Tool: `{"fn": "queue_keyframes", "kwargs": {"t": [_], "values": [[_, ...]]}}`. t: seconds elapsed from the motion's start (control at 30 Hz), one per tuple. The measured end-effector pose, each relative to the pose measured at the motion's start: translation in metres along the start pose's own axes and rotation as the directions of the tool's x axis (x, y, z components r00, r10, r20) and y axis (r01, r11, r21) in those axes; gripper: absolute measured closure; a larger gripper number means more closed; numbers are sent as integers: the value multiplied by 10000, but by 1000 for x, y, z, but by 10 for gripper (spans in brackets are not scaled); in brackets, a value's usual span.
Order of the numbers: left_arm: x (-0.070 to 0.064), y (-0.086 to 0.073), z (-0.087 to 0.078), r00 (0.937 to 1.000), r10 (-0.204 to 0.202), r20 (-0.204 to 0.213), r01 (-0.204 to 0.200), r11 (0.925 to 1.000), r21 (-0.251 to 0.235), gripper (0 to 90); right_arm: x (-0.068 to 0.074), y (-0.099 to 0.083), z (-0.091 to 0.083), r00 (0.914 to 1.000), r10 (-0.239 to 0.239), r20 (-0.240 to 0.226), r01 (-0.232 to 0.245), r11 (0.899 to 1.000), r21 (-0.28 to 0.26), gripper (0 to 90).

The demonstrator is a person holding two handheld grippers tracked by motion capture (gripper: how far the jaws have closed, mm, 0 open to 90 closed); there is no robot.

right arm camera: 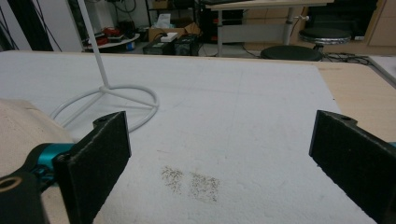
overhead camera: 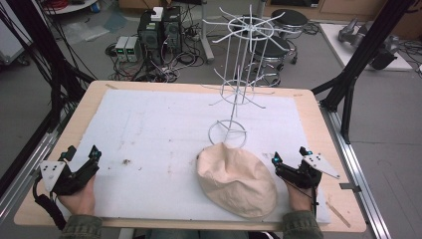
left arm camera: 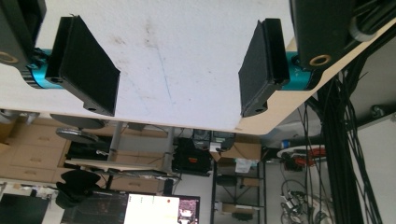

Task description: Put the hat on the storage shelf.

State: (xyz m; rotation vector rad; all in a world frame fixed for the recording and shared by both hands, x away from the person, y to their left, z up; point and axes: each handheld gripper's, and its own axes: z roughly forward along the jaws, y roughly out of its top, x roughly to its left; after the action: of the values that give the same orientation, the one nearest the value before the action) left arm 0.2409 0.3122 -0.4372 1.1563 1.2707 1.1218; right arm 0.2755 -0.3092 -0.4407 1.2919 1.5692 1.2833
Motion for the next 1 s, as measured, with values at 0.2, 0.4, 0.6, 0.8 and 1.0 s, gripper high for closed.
{"fn": "queue_keyframes", "kwargs": {"t": [0.2, 0.4, 0.6, 0.8, 1.0], "values": [[0, 0, 2, 9999, -103, -26, 103, 9999, -15, 291, 1, 0, -2, 10000, -83, -1, 83, 10000, 20, 44], [0, 0, 1, 10000, -59, -7, 59, 10000, -14, 291, 0, 0, -1, 10000, 5, 20, -5, 10000, 77, 44], [0, 0, -1, 9999, -109, -36, 109, 9999, -66, 291, 0, 0, -2, 10000, -15, -3, 15, 10000, 72, 44], [1, 1, -3, 9998, -166, -129, 163, 9997, -164, 291, 1, 0, -3, 10000, 43, 35, -43, 10000, 35, 43], [-1, 0, -1, 9999, -144, -86, 143, 9998, -127, 283, 3, 1, -3, 9997, 122, -202, -123, 9999, -30, 43]]}}
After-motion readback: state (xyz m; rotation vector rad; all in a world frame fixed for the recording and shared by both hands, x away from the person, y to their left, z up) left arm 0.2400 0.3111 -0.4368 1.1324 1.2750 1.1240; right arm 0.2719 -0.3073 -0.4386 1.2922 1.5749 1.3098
